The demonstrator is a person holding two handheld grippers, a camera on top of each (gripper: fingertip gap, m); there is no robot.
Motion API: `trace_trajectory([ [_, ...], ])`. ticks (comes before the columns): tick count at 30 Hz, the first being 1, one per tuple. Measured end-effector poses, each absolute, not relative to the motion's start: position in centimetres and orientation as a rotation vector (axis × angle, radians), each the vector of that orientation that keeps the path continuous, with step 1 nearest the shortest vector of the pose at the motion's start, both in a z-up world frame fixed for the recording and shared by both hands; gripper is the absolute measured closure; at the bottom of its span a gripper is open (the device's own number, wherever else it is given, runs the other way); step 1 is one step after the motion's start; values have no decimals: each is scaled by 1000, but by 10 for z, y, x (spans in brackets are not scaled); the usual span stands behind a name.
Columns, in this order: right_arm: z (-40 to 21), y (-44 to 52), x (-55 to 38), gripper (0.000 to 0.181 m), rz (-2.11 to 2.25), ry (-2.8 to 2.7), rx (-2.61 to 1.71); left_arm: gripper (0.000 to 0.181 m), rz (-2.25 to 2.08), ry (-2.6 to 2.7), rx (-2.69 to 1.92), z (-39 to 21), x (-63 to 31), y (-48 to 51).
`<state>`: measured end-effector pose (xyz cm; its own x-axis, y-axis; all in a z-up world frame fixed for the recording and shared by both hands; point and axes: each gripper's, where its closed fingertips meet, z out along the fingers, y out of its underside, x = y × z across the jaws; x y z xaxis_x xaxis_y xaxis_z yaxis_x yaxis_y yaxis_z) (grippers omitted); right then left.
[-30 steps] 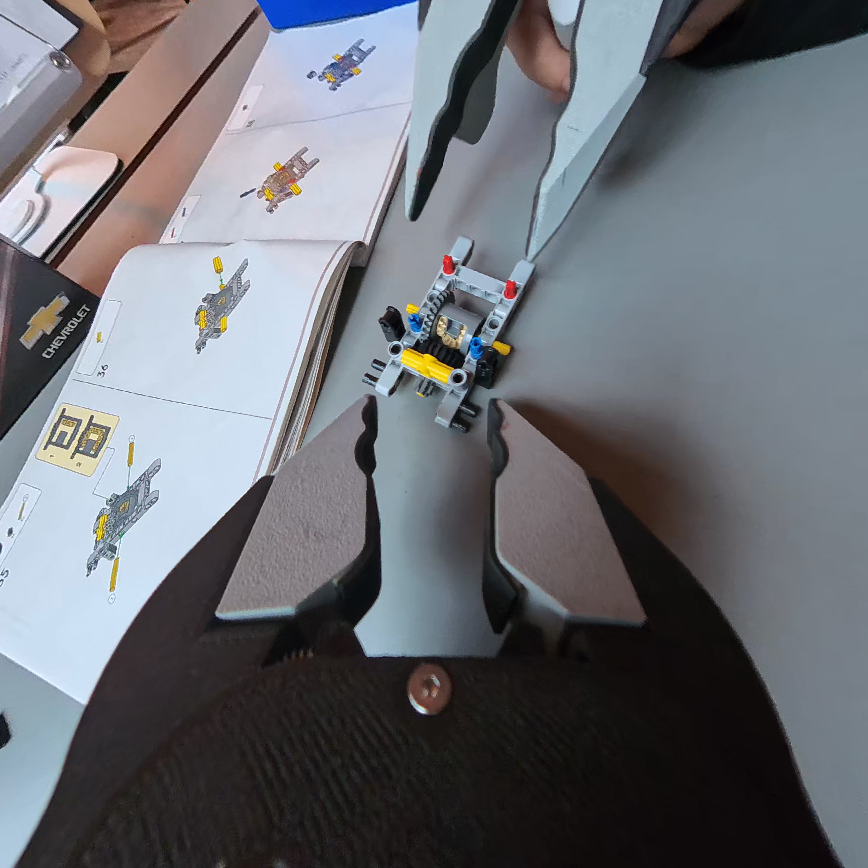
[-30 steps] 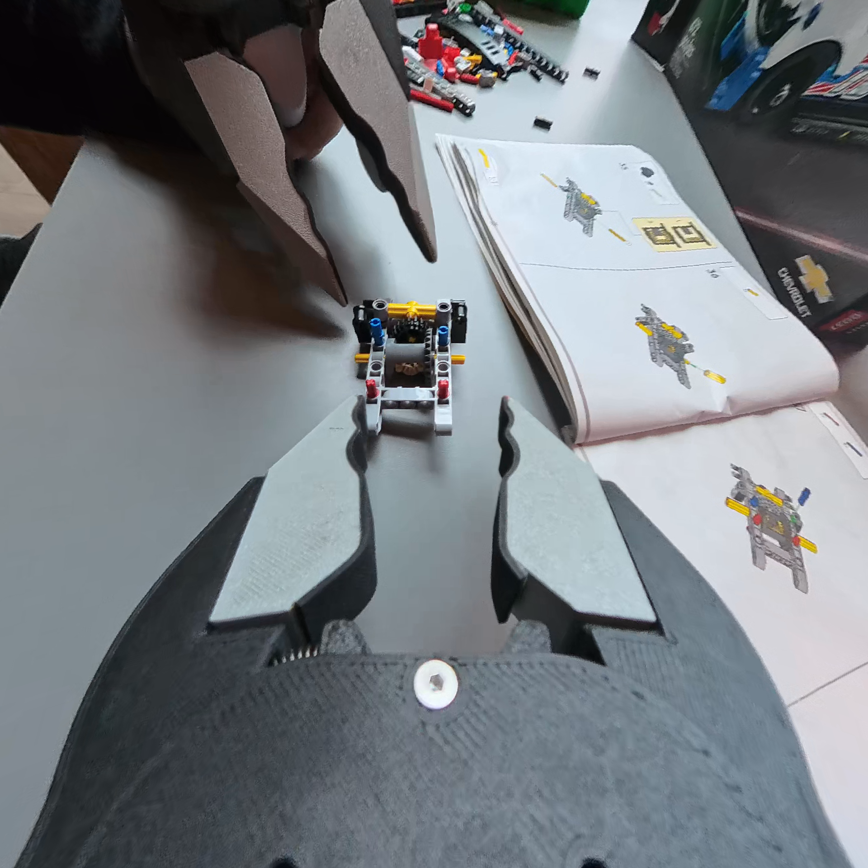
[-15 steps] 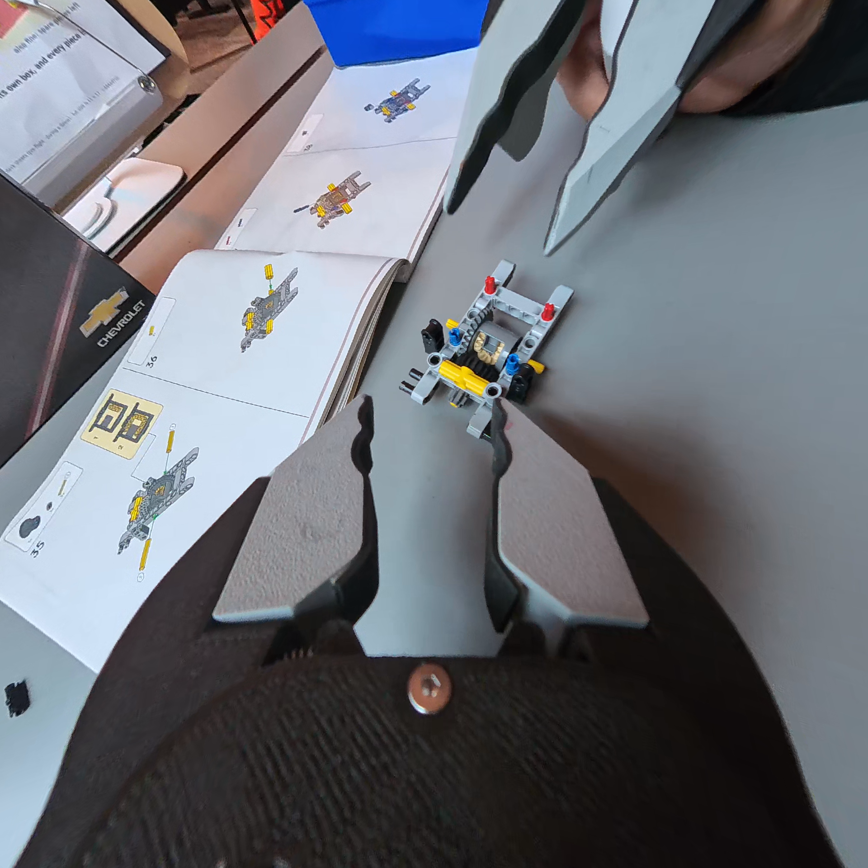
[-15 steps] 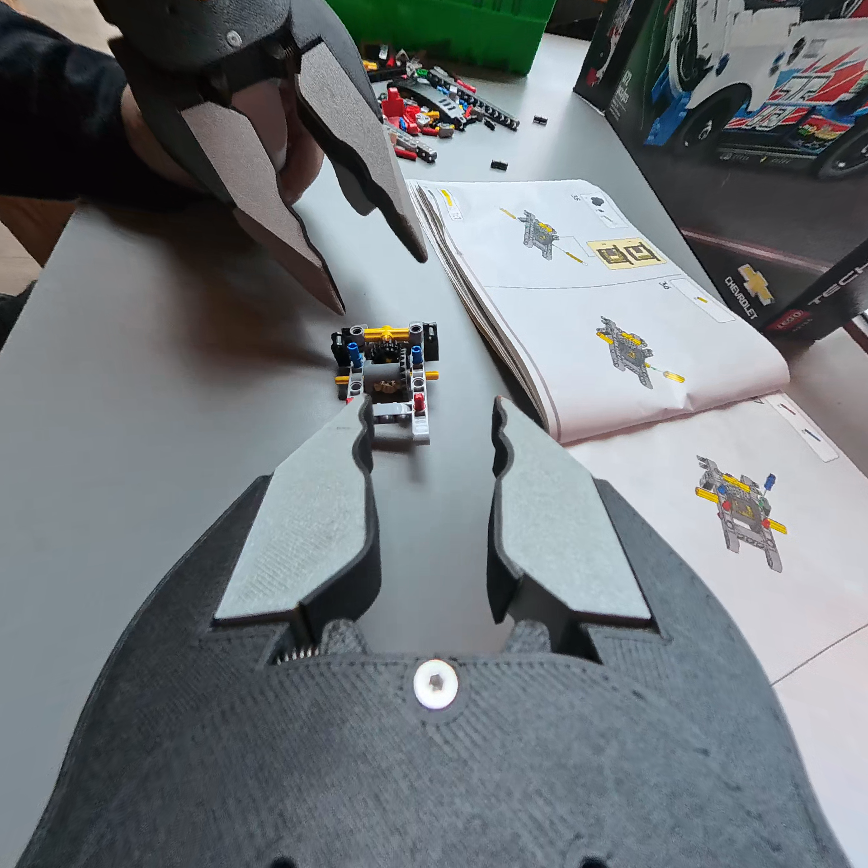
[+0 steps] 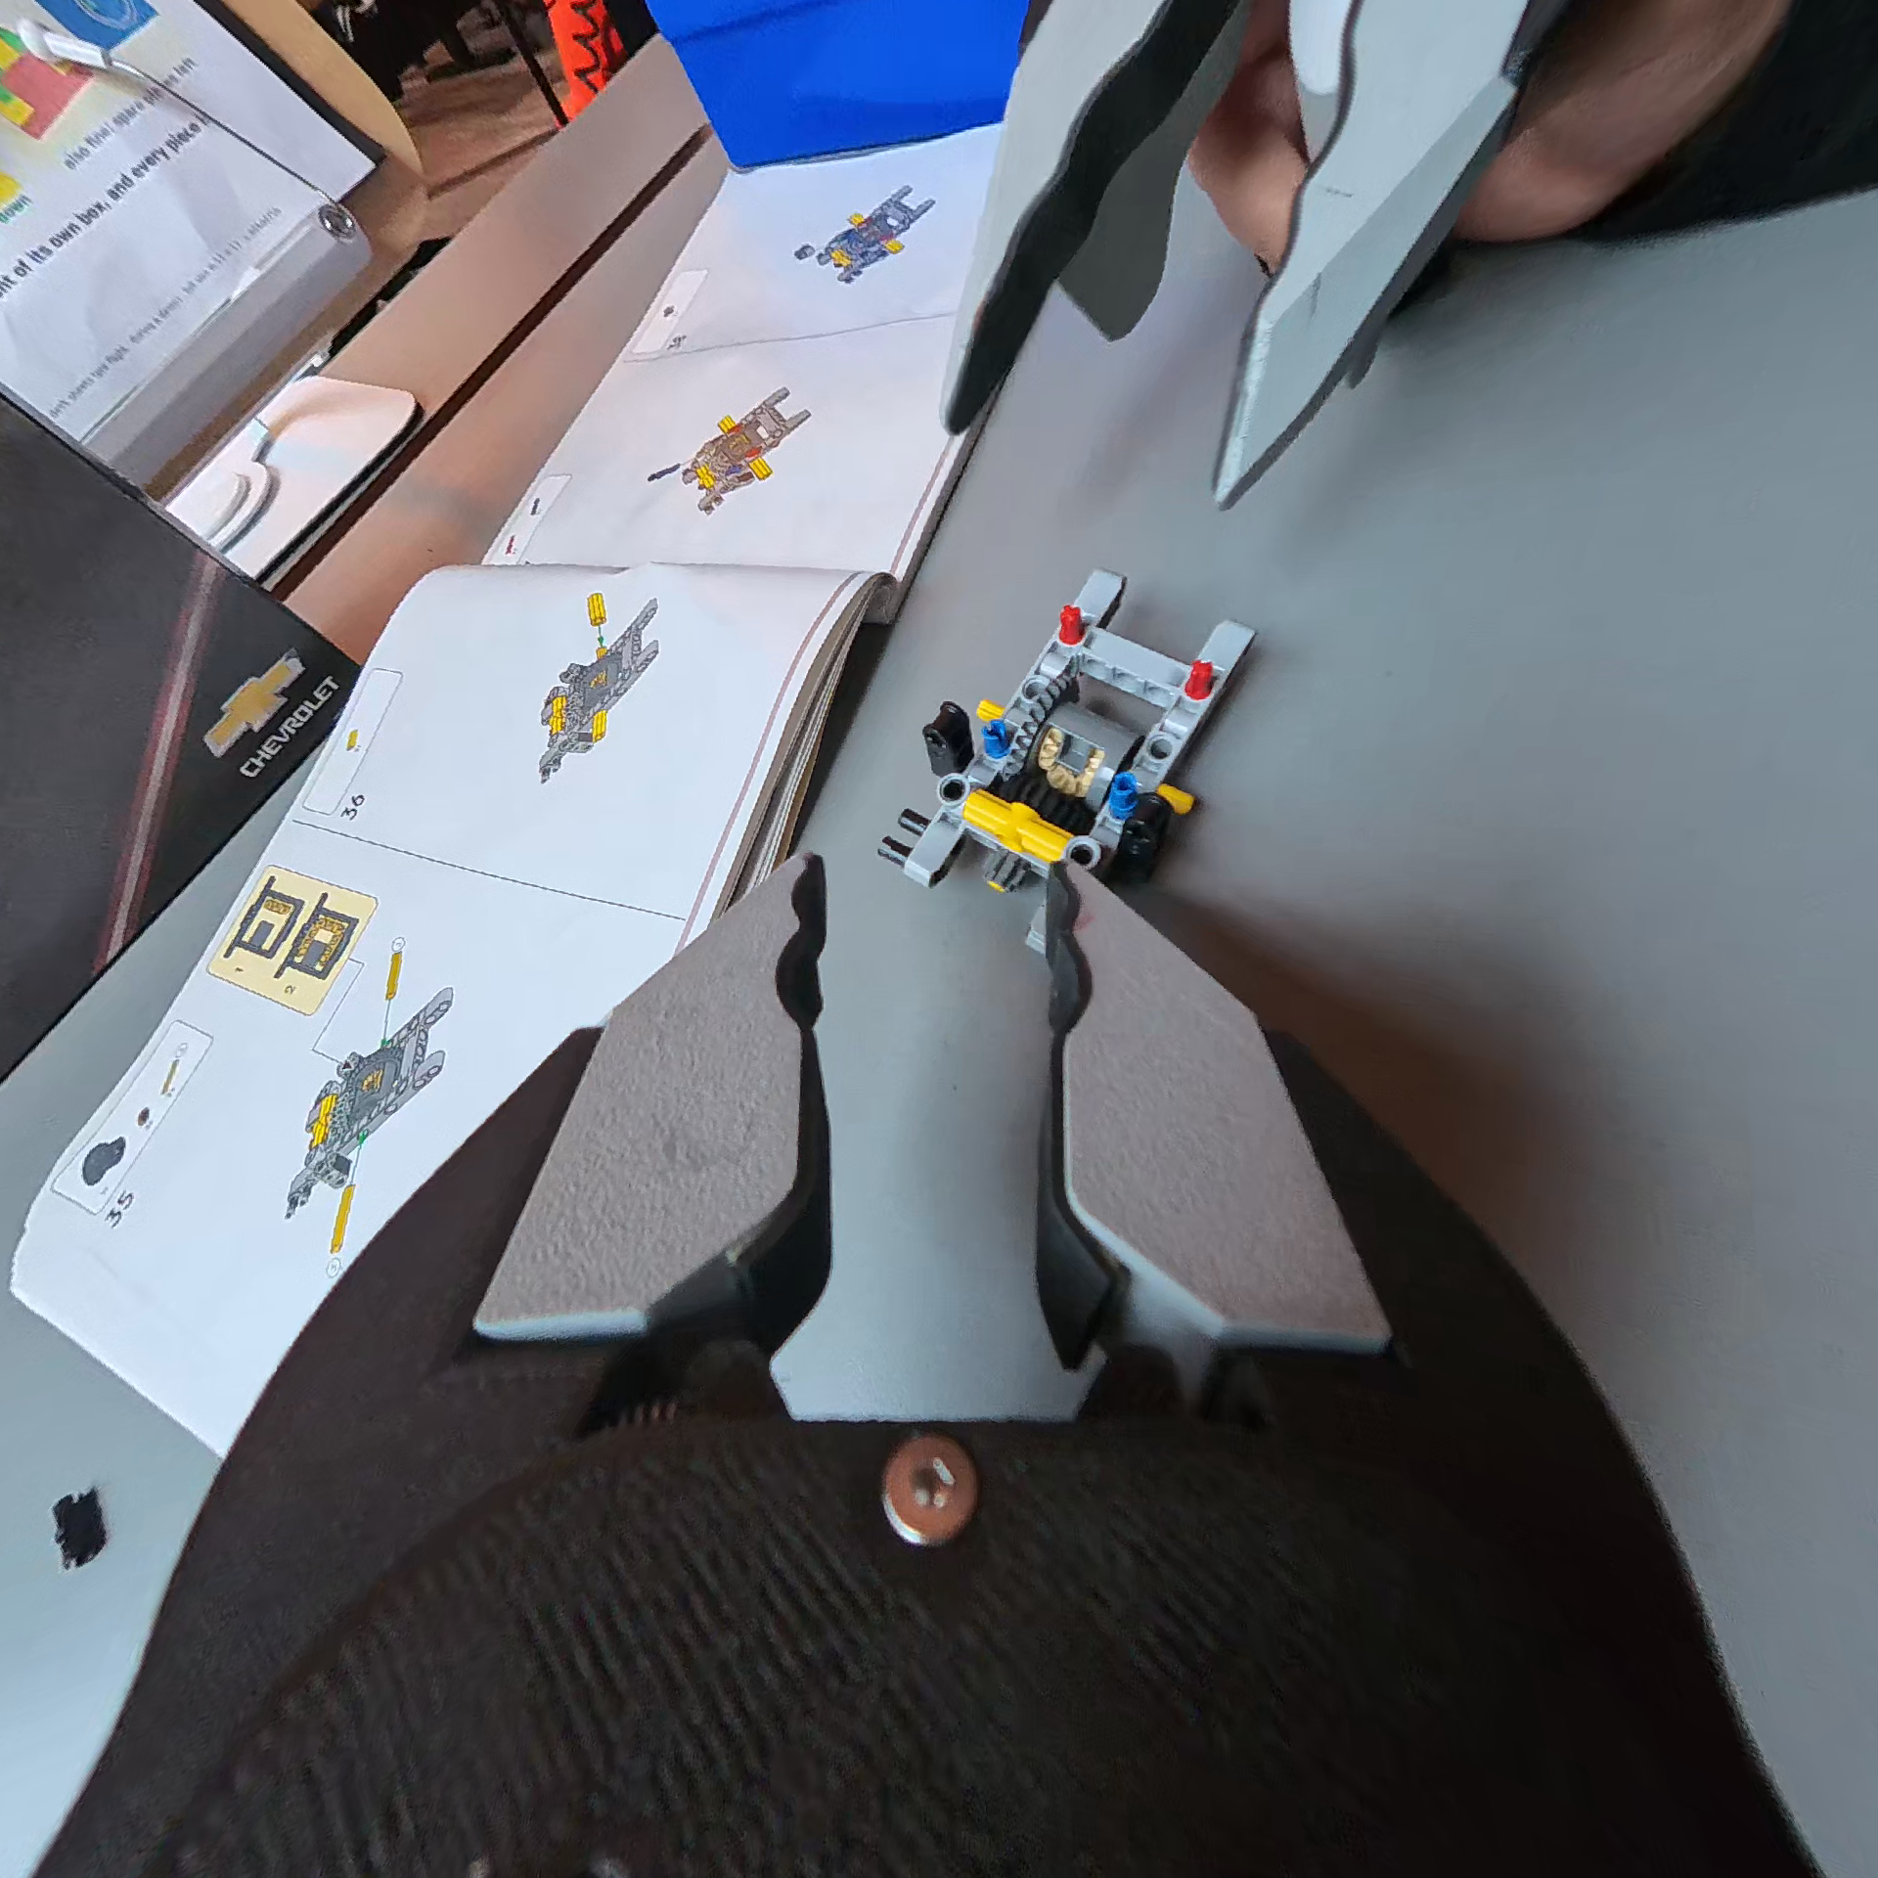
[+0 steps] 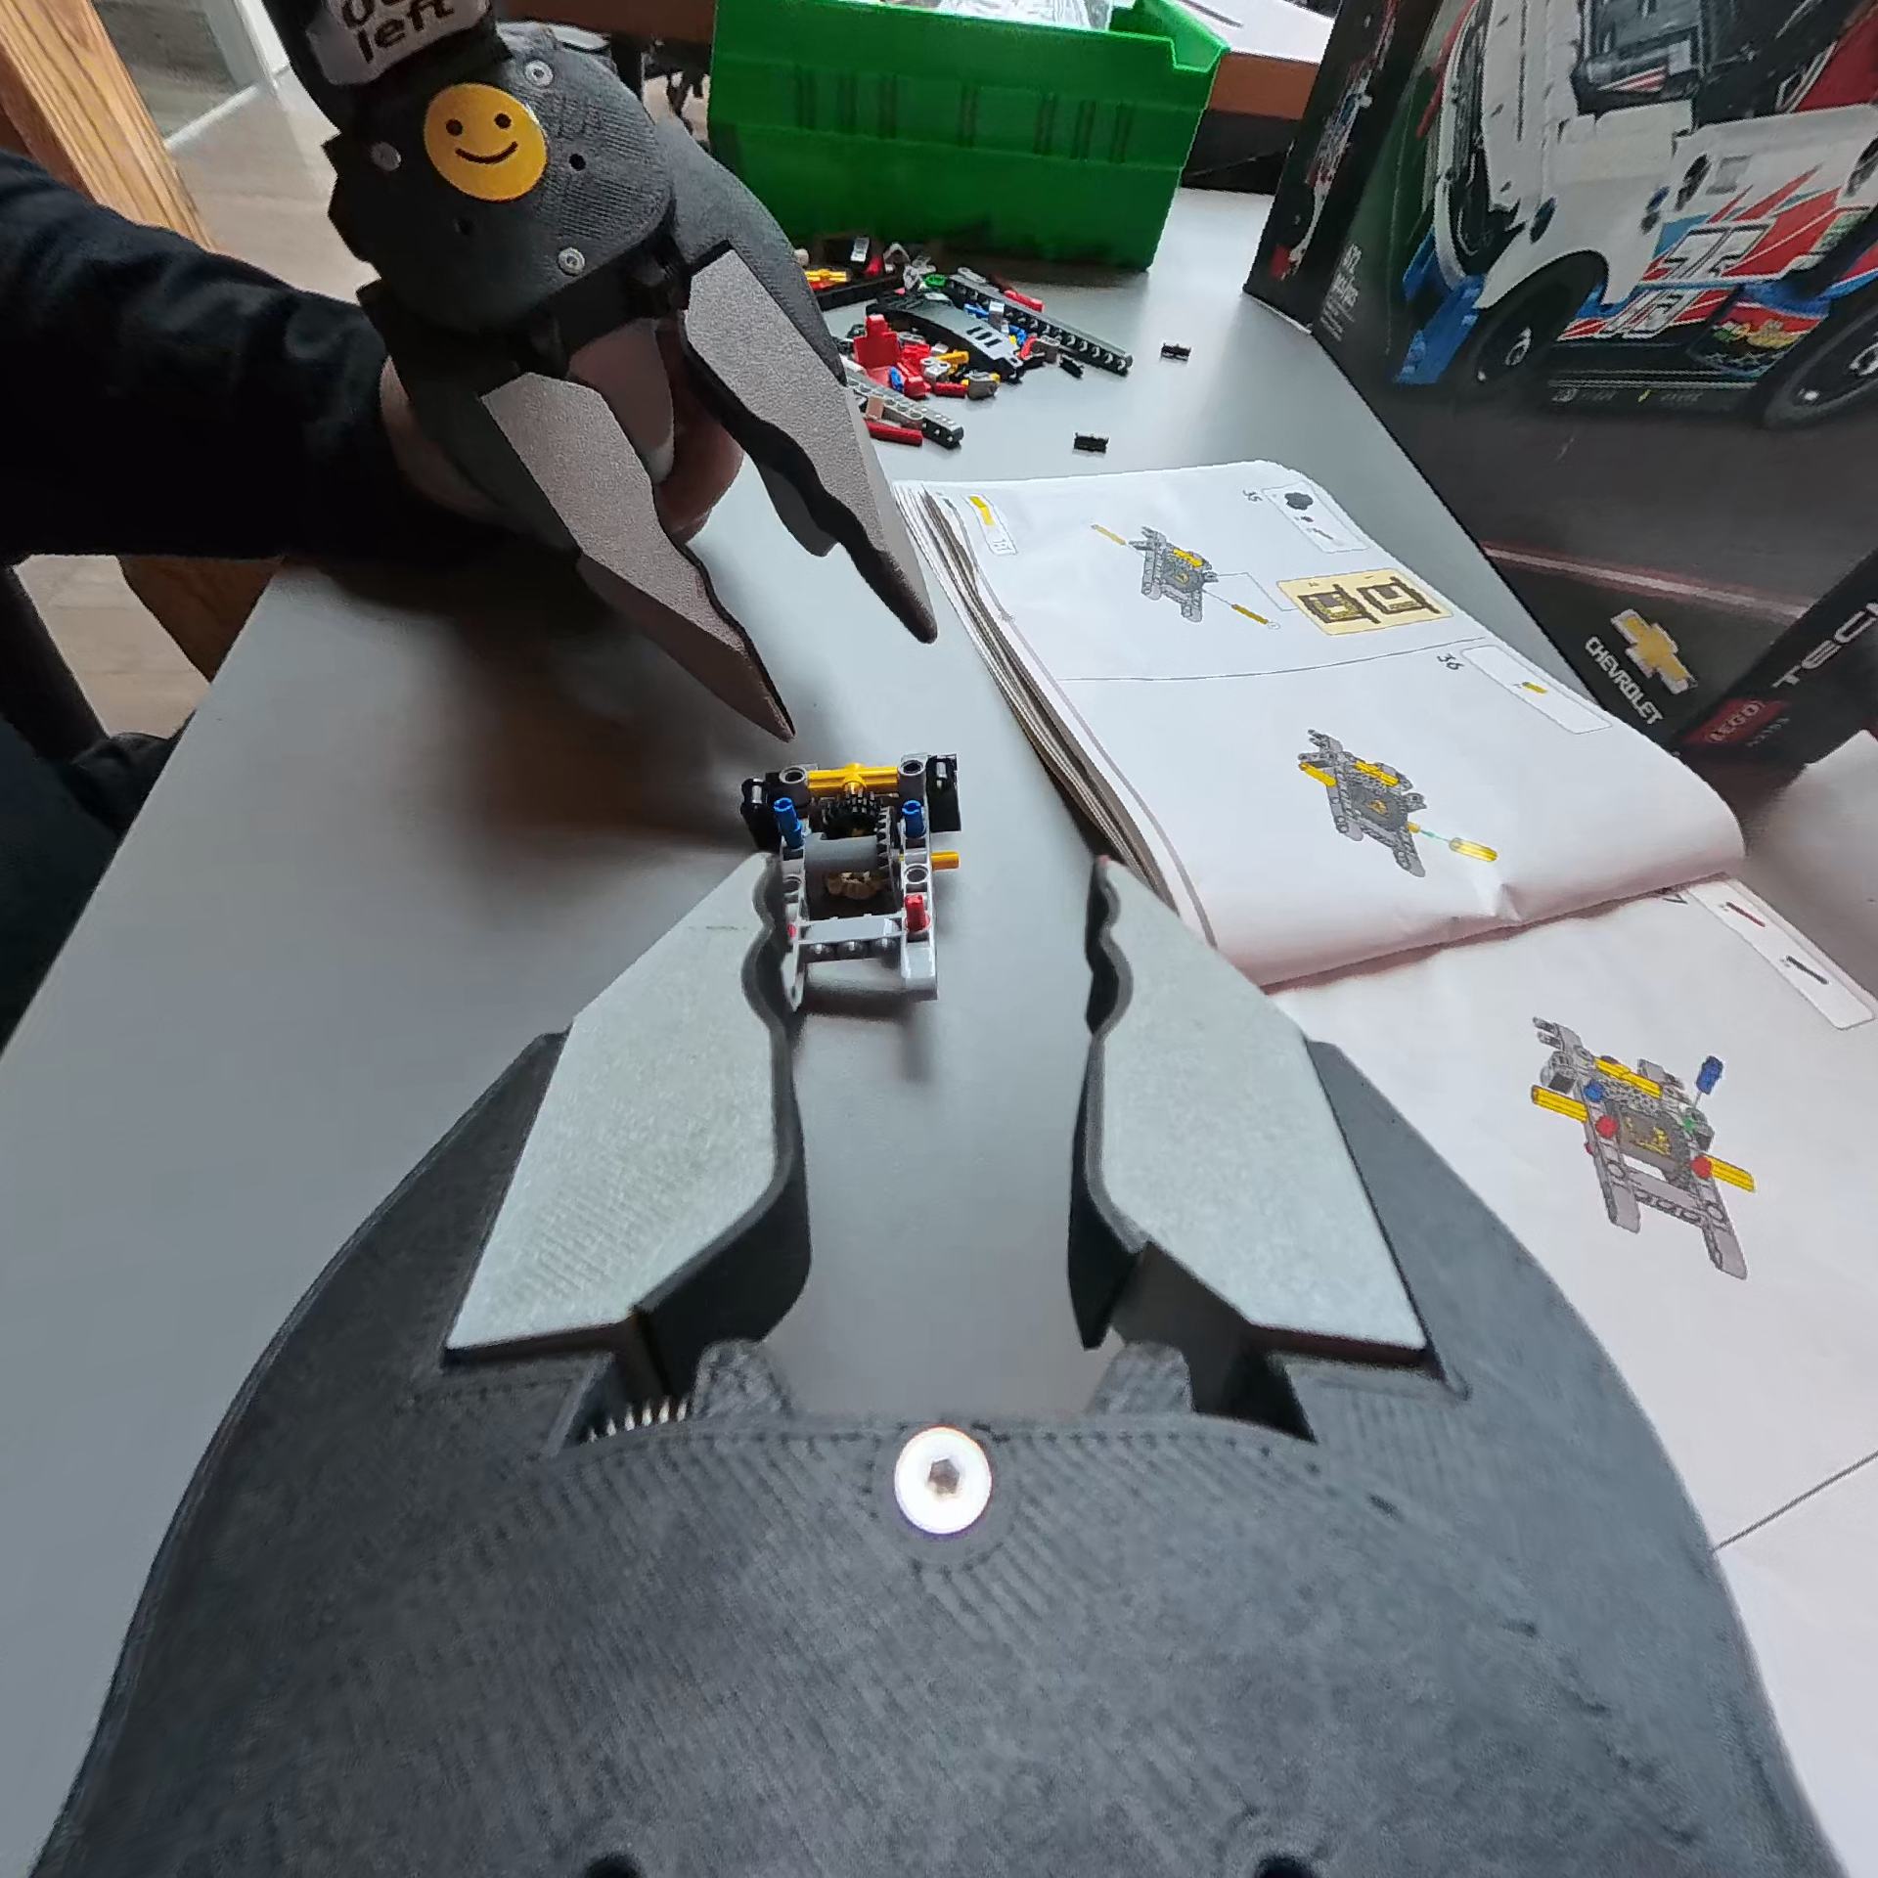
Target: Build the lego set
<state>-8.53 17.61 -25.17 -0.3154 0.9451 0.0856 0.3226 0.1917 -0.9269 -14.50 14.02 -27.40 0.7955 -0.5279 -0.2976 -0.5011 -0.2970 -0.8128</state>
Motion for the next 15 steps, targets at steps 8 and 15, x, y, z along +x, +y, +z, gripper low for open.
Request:
trace_trajectory([
  [8,-247,191,-89,116,1093,-1671,-1240,157,92,883,-1872,-274,-119,141],
  [15,-242,214,-82,119,972,-1544,-1281,159,-43,803,-1870,-256,-101,97],
])
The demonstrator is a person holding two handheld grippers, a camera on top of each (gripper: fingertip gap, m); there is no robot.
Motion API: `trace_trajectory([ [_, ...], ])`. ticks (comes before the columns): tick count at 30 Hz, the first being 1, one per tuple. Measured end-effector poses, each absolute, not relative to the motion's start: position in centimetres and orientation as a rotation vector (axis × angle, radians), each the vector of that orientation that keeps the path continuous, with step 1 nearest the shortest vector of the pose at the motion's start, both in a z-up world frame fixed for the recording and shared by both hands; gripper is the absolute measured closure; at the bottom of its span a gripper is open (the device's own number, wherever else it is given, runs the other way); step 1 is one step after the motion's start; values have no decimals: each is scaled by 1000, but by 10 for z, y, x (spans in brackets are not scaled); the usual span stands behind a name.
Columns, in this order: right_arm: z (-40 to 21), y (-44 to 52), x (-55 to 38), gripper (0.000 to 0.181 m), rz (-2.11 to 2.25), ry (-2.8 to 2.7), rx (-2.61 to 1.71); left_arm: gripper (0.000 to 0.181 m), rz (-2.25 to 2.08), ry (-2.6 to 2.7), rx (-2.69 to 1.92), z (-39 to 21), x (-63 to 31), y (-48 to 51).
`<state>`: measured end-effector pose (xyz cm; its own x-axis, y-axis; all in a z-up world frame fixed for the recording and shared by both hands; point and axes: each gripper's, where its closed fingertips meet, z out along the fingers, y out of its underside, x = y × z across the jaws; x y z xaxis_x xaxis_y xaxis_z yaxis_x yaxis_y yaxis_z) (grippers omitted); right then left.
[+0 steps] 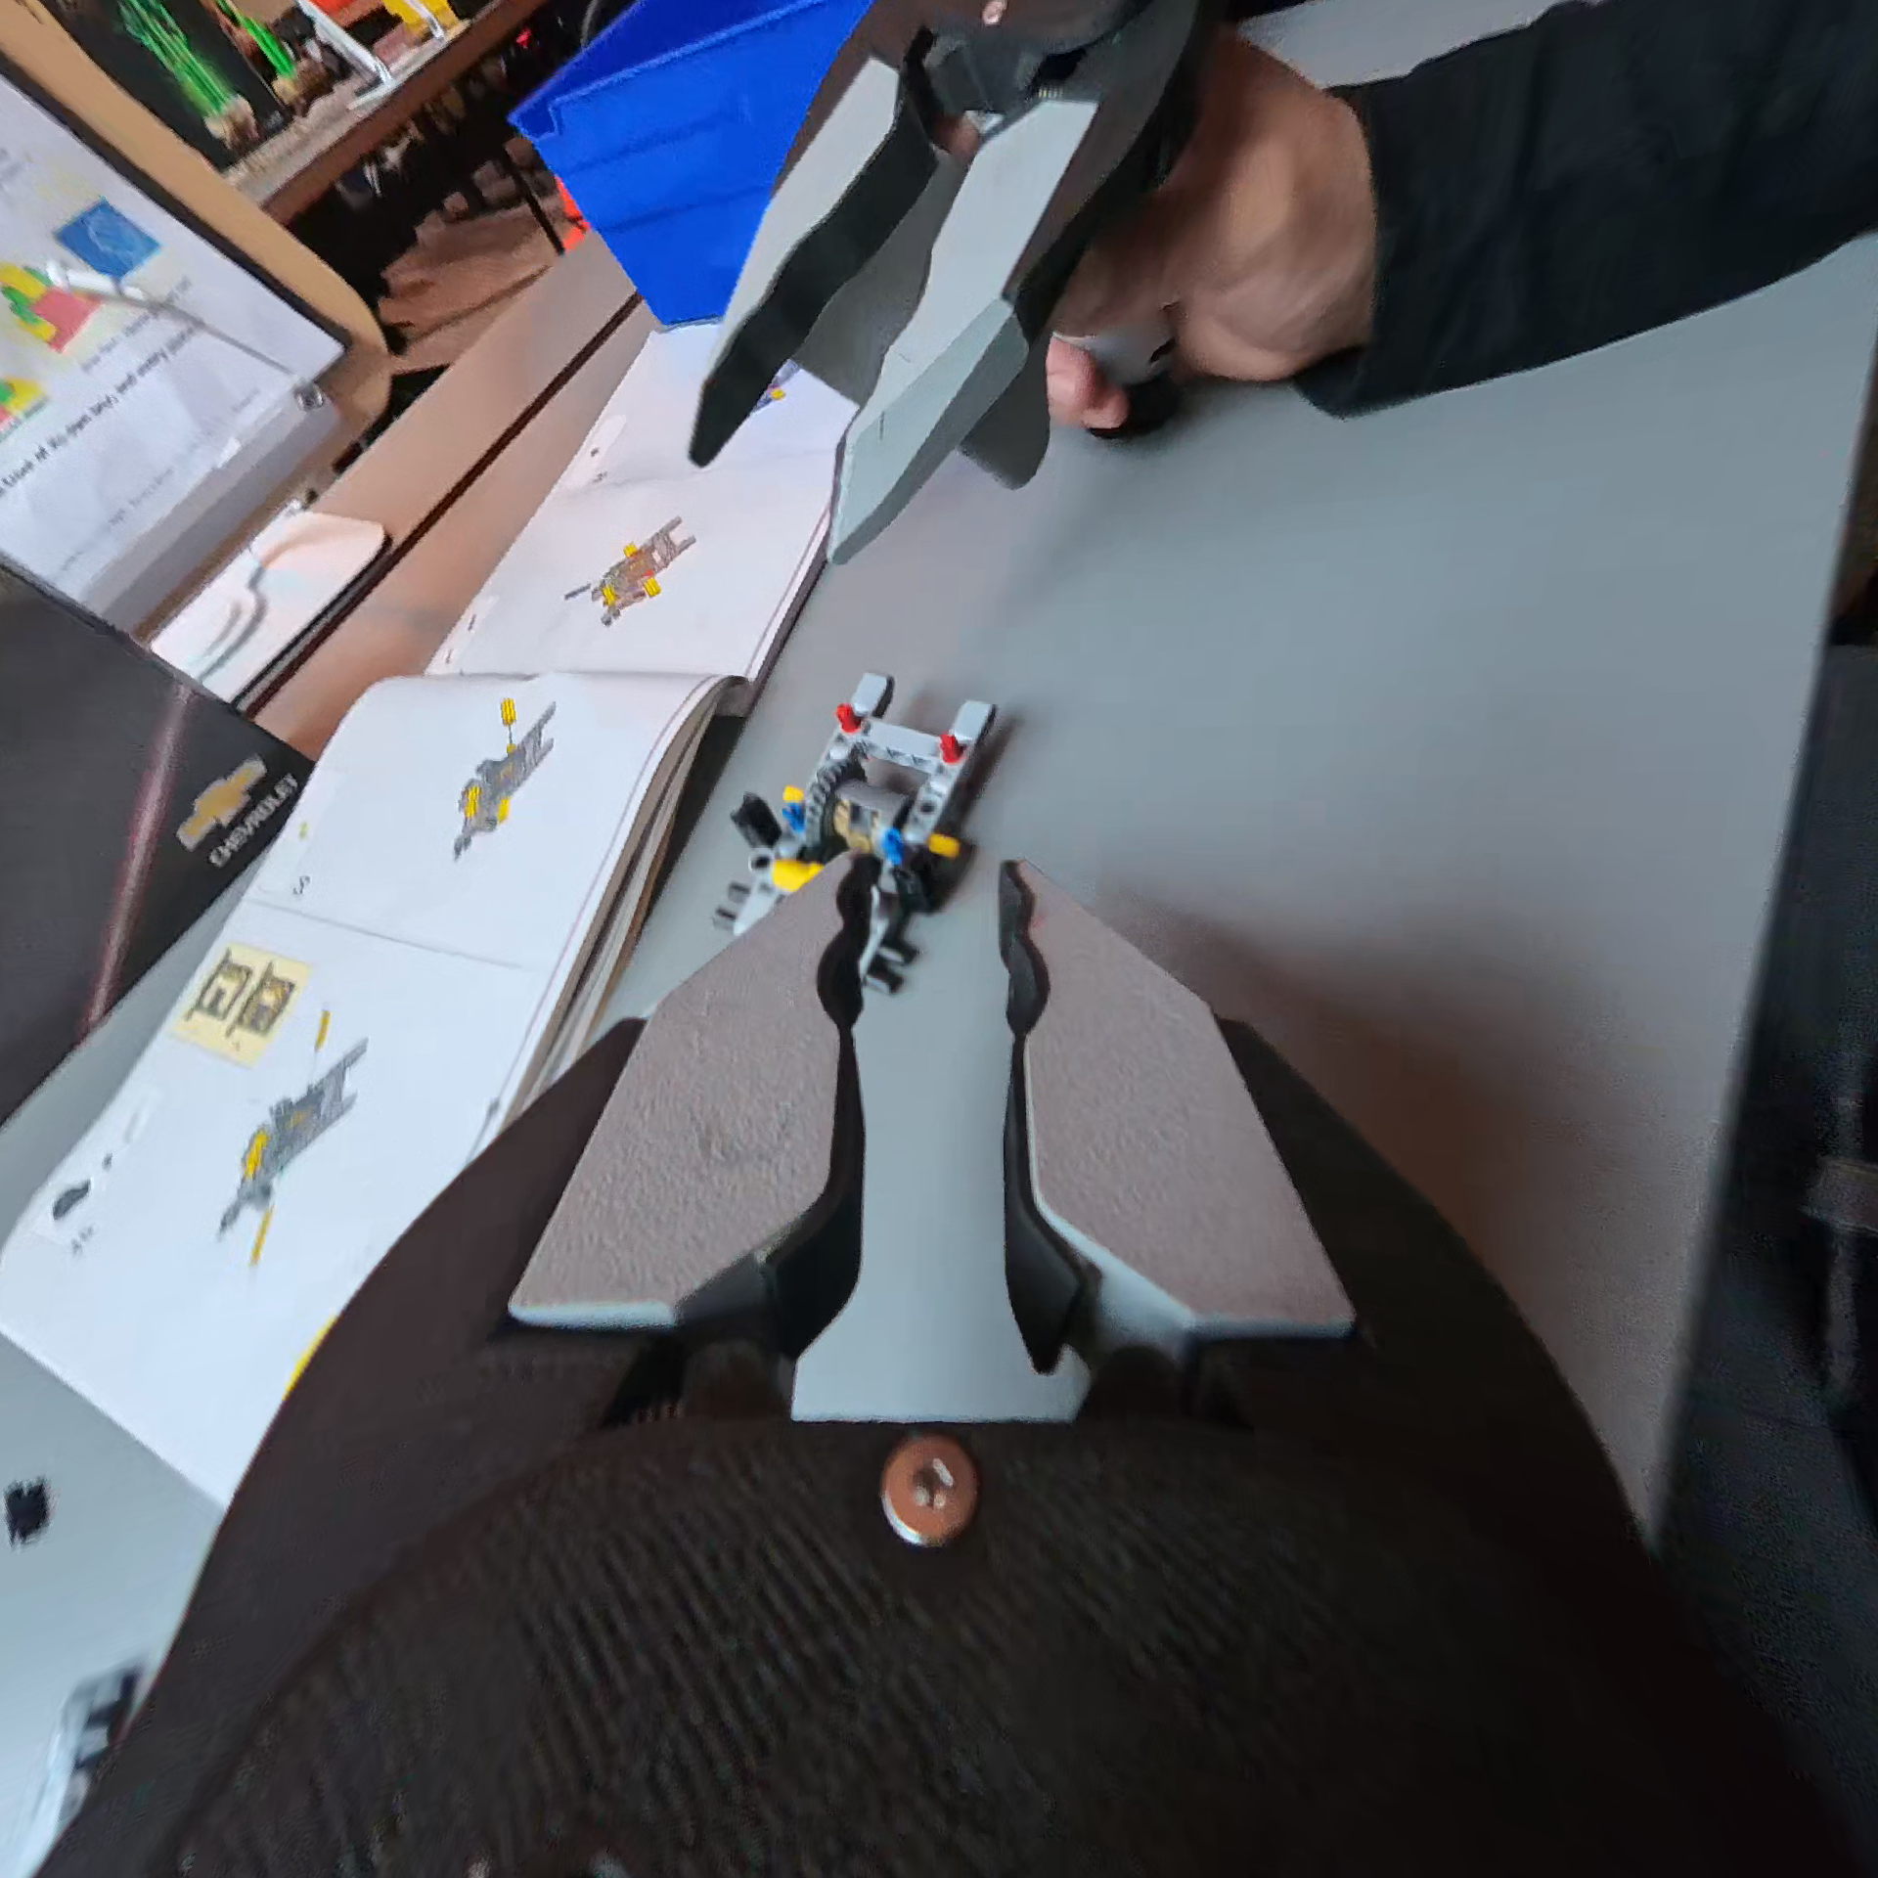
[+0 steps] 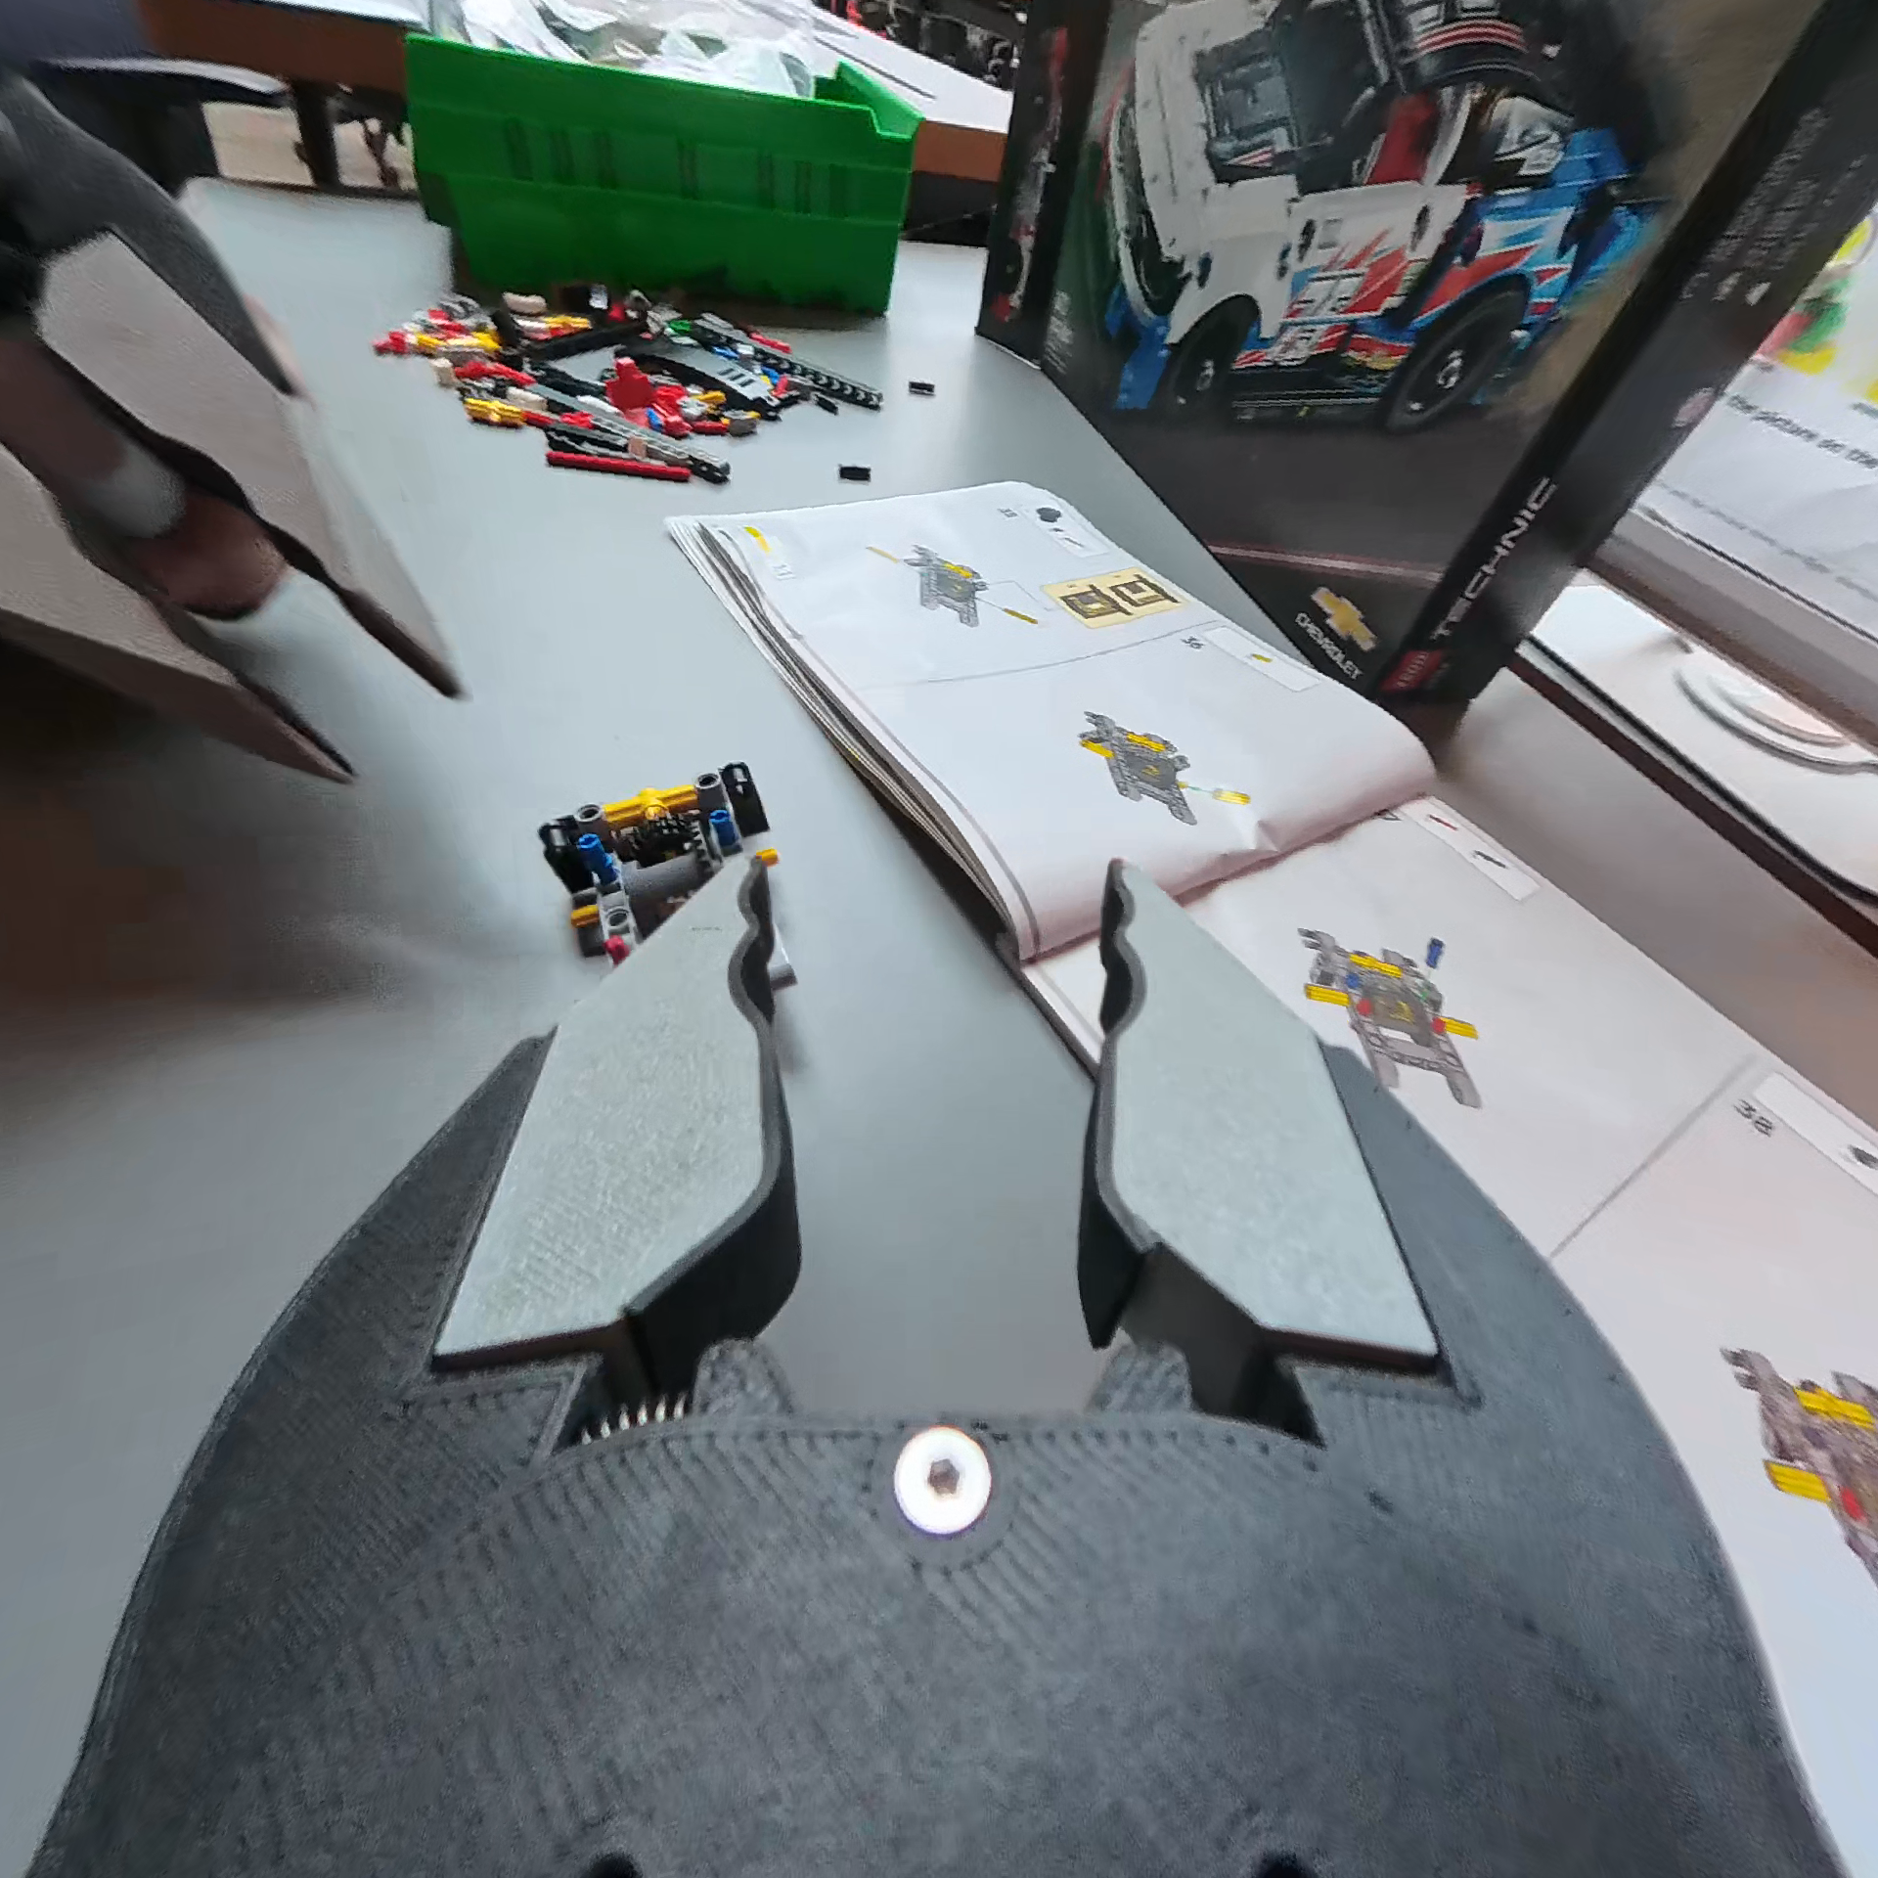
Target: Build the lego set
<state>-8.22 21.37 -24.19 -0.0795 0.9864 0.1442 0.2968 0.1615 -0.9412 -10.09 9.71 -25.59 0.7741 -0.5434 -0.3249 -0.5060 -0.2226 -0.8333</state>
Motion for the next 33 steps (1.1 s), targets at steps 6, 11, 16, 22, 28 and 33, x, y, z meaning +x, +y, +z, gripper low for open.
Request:
trace_trajectory([
  [6,-245,211,-85,121,937,-1569,-1273,175,158,580,-2030,-237,-210,36],
  [11,-243,207,-84,124,958,-1577,-1249,162,266,230,-2294,-251,-344,-26],
  [16,-243,203,-84,127,990,-1597,-1237,169,388,3,-2437,-276,-411,-77],
  [22,-246,199,-85,129,1019,-1630,-1241,170,370,-50,-2459,-292,-422,-81],
  [28,-243,199,-84,130,1039,-1619,-1234,174,351,-65,-2411,-294,-420,-71],
  [33,-244,200,-84,127,1039,-1615,-1243,177,347,-64,-2389,-300,-418,-70],
])
